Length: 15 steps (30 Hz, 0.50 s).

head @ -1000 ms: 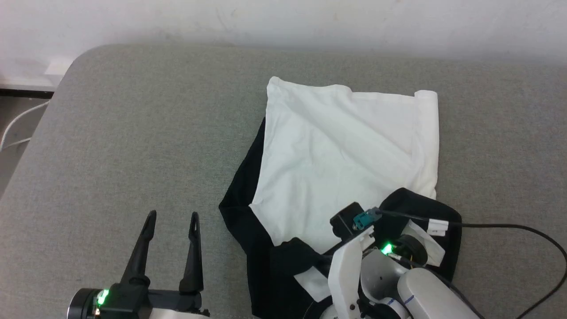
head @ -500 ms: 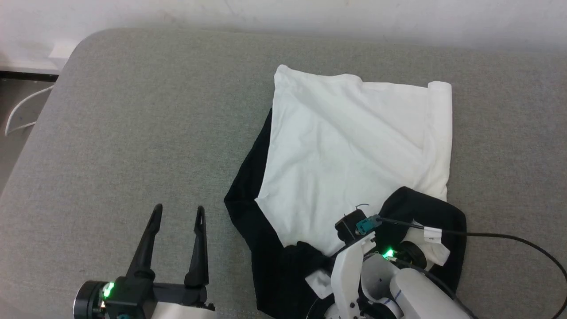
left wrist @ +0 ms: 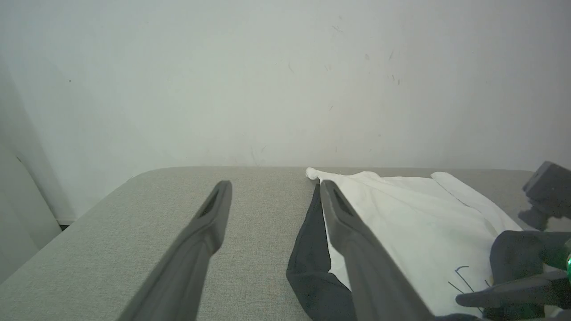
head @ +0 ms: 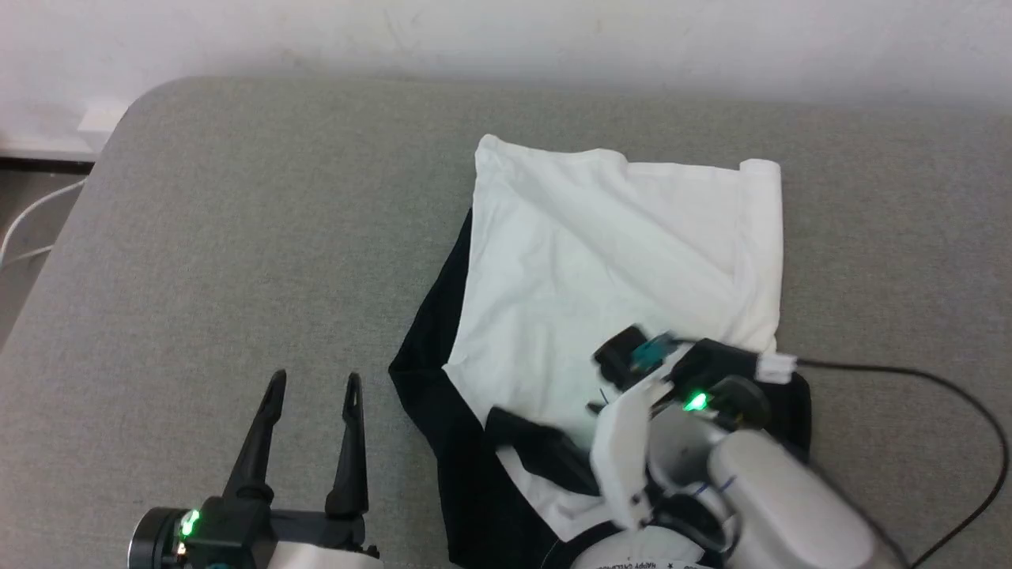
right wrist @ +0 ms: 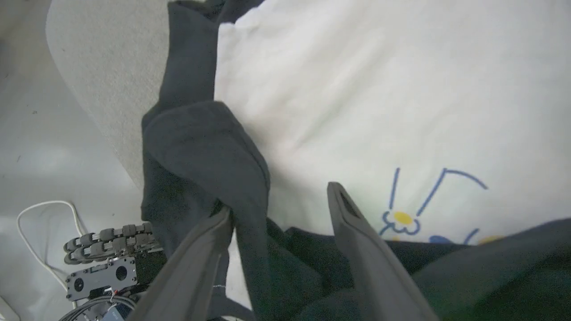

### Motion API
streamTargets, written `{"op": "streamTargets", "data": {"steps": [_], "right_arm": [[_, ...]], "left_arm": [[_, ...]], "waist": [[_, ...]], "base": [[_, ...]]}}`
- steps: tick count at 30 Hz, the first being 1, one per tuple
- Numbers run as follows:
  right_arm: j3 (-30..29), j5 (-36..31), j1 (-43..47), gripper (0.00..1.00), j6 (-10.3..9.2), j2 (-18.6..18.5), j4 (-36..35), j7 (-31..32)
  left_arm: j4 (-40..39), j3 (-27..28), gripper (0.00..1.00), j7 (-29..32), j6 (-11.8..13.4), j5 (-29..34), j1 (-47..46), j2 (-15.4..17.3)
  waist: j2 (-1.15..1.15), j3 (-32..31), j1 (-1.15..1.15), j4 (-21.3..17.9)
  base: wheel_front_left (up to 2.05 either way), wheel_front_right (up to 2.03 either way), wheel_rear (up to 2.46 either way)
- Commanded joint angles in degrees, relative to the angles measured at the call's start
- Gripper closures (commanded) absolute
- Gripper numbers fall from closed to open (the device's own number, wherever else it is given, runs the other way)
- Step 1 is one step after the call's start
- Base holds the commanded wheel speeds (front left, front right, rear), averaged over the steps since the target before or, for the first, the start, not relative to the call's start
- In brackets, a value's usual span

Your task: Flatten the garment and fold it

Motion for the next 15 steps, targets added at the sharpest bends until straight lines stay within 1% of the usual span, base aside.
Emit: {"op": "streamTargets", "data": {"steps": [1, 3, 6, 10, 12, 15], "right_arm": [[-1.9, 0.5, -0.5, 0.0, -0.12, -2.0, -3.3, 1.3], [-5.7, 1.3, 0.9, 0.0, -0.12, -3.6, -8.9, 3.0], [-14.0, 0.0, 4.1, 0.0, -0.12, -4.8, -18.0, 2.7], [-24.4, -2.0, 10.9, 0.0, -0.12, -2.5, -28.2, 0.9], [-27.7, -3.6, 14.1, 0.0, -0.12, -1.2, -32.6, -1.5], [-31.8, -7.5, 18.8, 0.0, -0.12, 0.3, -37.4, -9.0]], "left_arm": [[0.1, 0.3, 0.0, -0.3, 0.0, -0.2, 0.9, -0.2], [-0.1, 0.5, 0.0, -0.3, -0.1, -0.2, 1.3, -0.2], [-0.6, 0.8, 0.0, -0.3, -0.1, 0.0, 1.8, -0.2], [-1.0, 1.1, 0.0, -0.3, -0.4, 0.1, 2.1, -0.2], [-1.2, 1.2, 0.0, -0.3, -0.5, 0.2, 2.1, -0.2], [-1.5, 1.4, 0.0, -0.3, -0.6, 0.4, 2.2, -0.1]], "waist": [[0.0, -1.4, 0.0, -1.3], [0.0, -1.9, 0.0, -1.9], [0.0, -2.2, 0.0, -2.7], [0.0, -2.0, 0.0, -3.6], [0.0, -1.7, 0.0, -4.0], [0.0, -1.4, 0.0, -4.7]], "base": [[0.0, 0.0, 0.0], [0.0, 0.0, 0.0], [0.0, 0.0, 0.0], [0.0, 0.0, 0.0], [0.0, 0.0, 0.0], [0.0, 0.0, 0.0]]}}
